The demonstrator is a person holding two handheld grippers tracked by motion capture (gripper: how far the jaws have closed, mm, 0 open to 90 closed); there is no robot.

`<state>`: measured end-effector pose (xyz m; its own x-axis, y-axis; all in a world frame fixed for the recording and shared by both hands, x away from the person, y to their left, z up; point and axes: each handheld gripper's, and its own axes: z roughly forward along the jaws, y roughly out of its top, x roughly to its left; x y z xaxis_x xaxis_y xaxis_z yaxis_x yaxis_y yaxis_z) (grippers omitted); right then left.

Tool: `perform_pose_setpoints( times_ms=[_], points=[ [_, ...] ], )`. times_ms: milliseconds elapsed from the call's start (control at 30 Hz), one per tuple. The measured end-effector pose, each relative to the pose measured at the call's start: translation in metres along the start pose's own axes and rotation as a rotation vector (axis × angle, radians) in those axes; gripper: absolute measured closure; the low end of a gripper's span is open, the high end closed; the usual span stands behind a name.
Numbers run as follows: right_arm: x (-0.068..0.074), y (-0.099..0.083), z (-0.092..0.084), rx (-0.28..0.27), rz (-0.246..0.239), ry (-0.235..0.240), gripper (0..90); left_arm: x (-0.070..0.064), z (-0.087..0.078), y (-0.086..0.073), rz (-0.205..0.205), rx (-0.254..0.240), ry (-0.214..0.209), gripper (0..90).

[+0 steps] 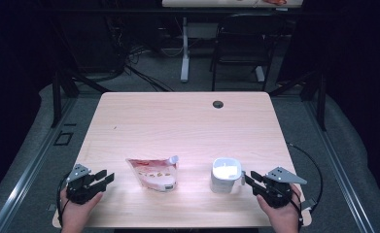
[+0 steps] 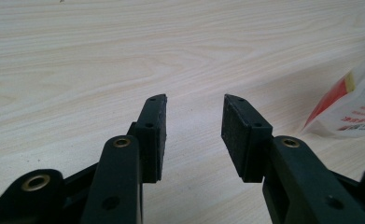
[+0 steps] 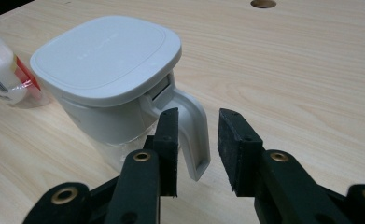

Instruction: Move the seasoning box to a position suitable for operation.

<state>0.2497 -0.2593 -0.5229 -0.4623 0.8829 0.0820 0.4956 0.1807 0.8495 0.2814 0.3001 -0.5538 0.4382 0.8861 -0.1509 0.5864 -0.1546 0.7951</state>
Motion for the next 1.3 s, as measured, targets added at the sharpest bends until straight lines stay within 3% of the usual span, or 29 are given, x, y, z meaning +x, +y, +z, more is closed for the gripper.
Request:
perform_pose_setpoints(
  times_ms=[167, 333, 600, 800, 967, 1300],
  points=[
    [-0.002, 0.004, 0.002, 0.004, 0.014, -0.018, 67.2, 0.000, 0.001, 0.000, -0.001, 0.004, 0.010, 58.3],
    [-0.006, 0.013, 0.000, 0.012, 0.011, -0.015, 72.0, 0.000, 0.001, 0.000, 0.002, 0.014, 0.012, 58.3],
    [-0.007, 0.043, -0.003, 0.022, 0.018, -0.011, 81.8, 0.000, 0.001, 0.000, -0.004, 0.008, 0.016, 58.1],
    [0.000, 0.066, 0.000, 0.075, 0.037, 0.032, 90.0, 0.000, 0.002, -0.001, 0.002, 0.015, 0.025, 57.8],
    [0.008, 0.071, 0.000, 0.118, 0.034, 0.044, 90.0, 0.001, 0.001, -0.002, 0.001, 0.023, 0.032, 57.8],
    [0.014, 0.068, 0.003, 0.142, 0.017, 0.052, 90.0, 0.001, 0.001, -0.002, 0.003, 0.015, 0.034, 57.9]
  ],
)
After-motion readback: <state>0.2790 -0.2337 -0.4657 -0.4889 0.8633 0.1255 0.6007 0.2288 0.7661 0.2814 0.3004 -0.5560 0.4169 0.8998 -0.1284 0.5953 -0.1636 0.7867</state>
